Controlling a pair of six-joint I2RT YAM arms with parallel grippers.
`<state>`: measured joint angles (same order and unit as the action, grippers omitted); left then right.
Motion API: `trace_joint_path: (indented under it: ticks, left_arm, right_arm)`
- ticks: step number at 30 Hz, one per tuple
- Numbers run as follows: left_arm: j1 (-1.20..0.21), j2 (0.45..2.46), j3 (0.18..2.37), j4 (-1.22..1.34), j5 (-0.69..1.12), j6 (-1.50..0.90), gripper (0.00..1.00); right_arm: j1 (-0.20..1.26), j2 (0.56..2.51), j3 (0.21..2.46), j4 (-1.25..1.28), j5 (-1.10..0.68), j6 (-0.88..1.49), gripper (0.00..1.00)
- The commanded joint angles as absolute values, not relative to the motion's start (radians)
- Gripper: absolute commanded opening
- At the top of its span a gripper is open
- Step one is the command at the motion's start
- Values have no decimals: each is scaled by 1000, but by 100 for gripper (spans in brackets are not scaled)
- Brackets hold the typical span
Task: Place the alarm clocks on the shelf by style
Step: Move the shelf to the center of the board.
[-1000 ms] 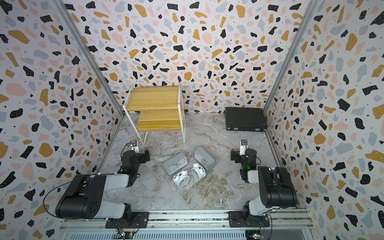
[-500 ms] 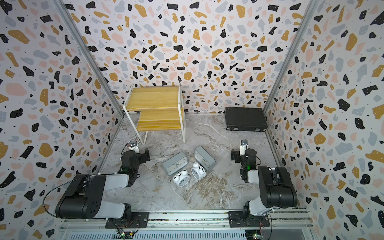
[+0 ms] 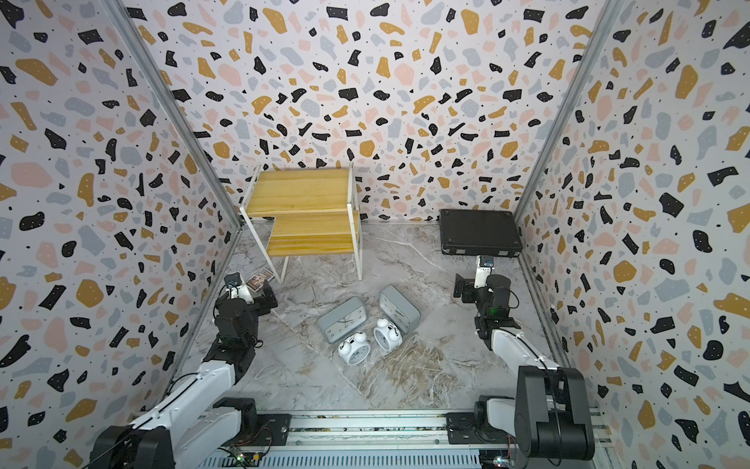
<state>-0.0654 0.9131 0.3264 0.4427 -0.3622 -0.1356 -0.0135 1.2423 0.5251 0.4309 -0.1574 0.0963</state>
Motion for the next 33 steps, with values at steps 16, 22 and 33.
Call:
trace_joint_path:
  ticks: [16,22,33]
  left_arm:
    - [-43,948,769,-100,-202,-141,99]
    - [20,1027,872,-144,-73,-122,99]
    - [132,1152,1003,-118,103,-123,88]
  right_arm:
    - [261,1230,889,134,-552,115,92]
    - [371,1299,995,133,-520,84,84]
    - [535,1455,1136,202,-452,38,74]
